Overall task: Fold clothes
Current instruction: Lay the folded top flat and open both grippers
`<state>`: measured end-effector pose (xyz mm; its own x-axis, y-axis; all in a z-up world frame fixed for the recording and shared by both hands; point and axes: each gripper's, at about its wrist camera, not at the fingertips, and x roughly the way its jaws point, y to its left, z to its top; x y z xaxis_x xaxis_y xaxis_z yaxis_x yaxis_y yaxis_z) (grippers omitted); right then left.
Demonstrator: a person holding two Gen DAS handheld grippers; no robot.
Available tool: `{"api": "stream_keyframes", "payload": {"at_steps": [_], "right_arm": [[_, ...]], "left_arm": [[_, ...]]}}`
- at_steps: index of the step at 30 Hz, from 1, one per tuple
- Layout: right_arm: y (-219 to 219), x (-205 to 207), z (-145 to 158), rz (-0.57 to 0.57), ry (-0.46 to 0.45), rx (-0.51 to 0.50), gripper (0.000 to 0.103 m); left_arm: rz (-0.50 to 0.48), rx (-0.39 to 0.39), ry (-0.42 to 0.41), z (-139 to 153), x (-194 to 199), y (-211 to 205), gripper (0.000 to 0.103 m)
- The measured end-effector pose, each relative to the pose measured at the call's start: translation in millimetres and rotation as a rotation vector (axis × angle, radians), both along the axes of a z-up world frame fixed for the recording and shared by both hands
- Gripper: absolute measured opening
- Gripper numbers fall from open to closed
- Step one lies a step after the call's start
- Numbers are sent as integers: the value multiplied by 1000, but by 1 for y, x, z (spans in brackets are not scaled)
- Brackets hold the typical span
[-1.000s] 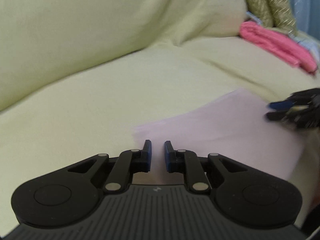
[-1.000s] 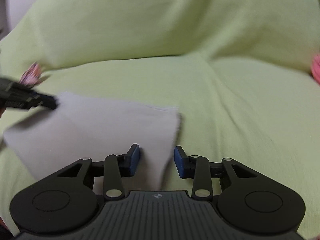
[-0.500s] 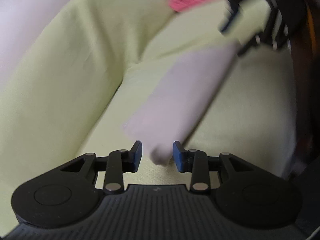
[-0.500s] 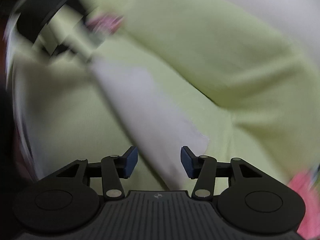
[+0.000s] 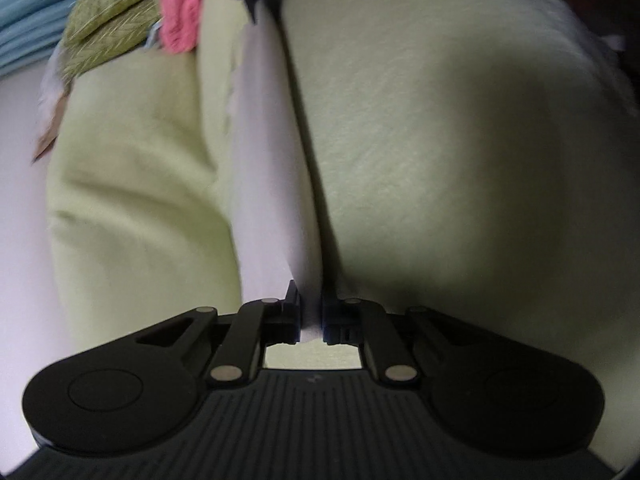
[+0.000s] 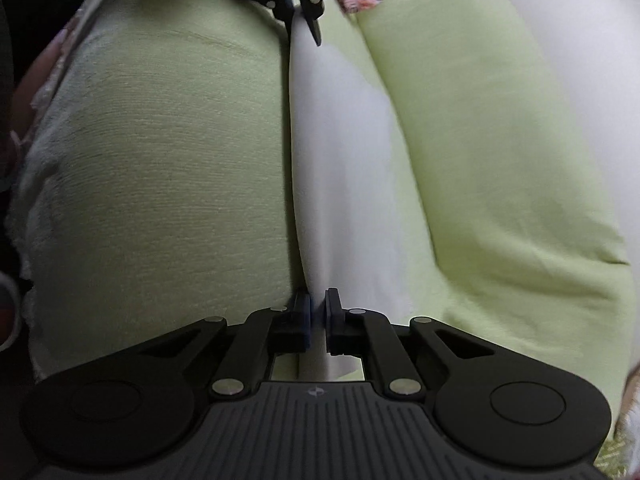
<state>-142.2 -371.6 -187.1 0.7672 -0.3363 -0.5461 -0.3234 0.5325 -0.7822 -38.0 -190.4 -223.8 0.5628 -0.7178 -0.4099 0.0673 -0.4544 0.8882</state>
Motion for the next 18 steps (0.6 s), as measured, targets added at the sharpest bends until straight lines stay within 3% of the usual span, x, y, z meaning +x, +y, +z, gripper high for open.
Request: {"api": "stream_keyframes", "payload": {"at_steps": [3,6,10,13,15,18], "right_arm": [[-10,-2,6,-52,68,32,10],[-30,-18,12,-190,114,106,10],[-58,-33,55,-387,-43,465,10],[-67,-22,76,-456,-202,785,10],[-70,-4,75,-497,-264,967,10],[-69,25,63,-568,-276,1173,10]], "left_arm": [[22,21,39,8,6,7,8],[141,14,114,24,11,17,10],[379,-154,579,89,15,17,13],[509,-343,978,131,24,-4,13],[548,-442,1115,139,28,-24,13],[658,-517,1195,131,36,-59,13]]}}
